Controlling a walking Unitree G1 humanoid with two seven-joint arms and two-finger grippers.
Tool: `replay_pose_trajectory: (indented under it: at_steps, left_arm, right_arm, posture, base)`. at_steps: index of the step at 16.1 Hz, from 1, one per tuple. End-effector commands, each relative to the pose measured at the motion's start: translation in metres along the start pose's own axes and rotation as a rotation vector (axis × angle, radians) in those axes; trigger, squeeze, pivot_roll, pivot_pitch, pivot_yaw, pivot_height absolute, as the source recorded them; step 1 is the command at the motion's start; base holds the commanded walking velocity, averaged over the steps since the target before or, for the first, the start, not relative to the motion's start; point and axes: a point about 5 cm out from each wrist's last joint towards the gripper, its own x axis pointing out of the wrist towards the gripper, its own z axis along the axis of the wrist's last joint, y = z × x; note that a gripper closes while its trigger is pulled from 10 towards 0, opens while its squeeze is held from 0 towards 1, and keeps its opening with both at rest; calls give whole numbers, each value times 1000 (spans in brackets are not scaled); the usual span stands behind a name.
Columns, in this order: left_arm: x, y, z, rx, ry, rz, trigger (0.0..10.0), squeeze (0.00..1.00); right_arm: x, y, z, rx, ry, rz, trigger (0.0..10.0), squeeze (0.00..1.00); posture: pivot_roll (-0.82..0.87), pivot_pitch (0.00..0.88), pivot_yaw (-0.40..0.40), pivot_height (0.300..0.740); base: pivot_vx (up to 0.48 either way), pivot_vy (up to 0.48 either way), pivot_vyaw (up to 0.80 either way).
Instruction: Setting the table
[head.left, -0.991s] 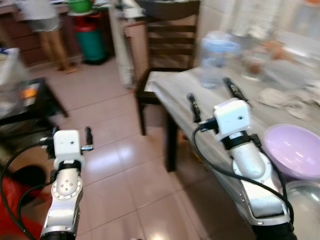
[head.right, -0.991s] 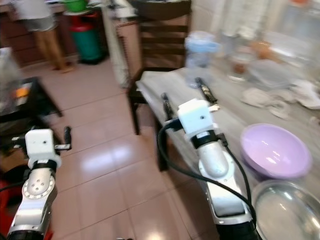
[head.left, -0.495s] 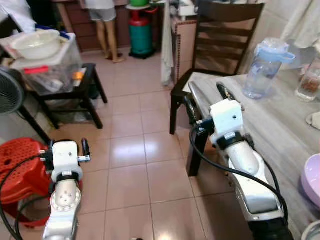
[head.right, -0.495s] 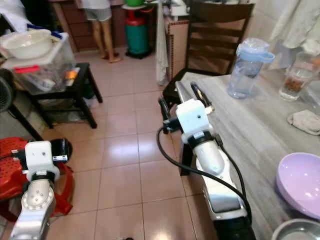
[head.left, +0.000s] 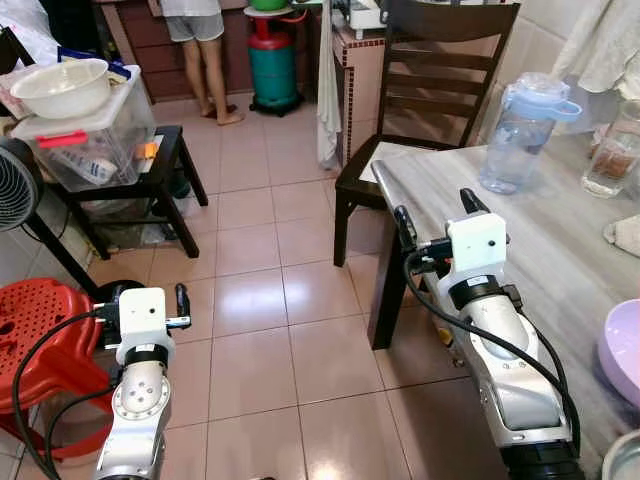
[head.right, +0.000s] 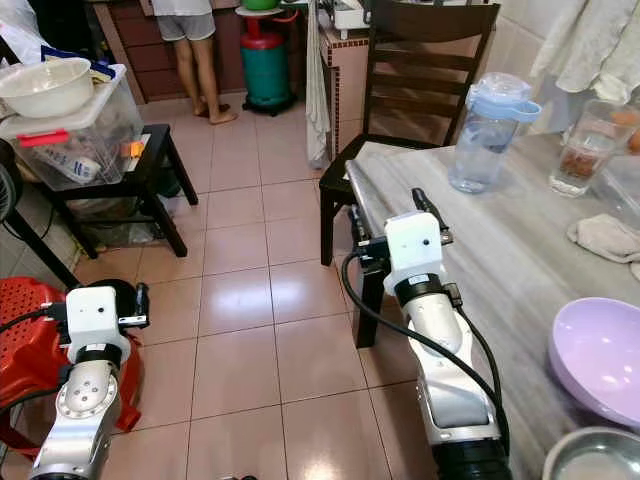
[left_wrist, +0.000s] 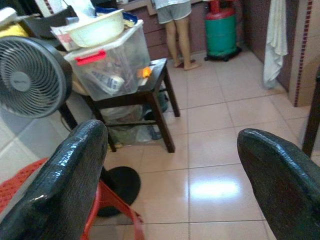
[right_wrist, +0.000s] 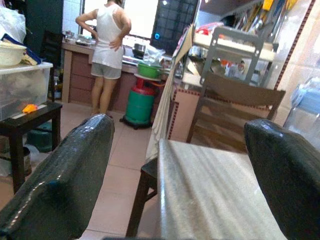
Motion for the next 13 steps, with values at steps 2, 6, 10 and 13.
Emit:
replay_pose_trajectory:
  at_steps: [2,6,10,13]
  left_arm:
    - [1,-2,-2,-14,11,-31,10000,0]
    - [3,-4,-1,-16,7,-45,10000,0]
    - [5,-6,-1,-18,6,-50,10000,0]
    - [4,-7,-3,-17,15,-52,10000,0]
  right_arm:
    - [2,2,-2,26,15,-7,10000,0]
    - [1,3,-4,40,20,-15,10000,0]
    - [1,3,-6,48,25,-15,10000,0]
    - [-1,4,-8,54,31,-11,10000,0]
  posture:
    - [-139,59,57,740]
    - [-144,57,61,740]
    - [-146,57,64,740]
    - [-147,57,63,740]
  base:
    - [0,431,-400]
    - [0,480,-200]
    - [0,480,0]
    - [0,480,-623]
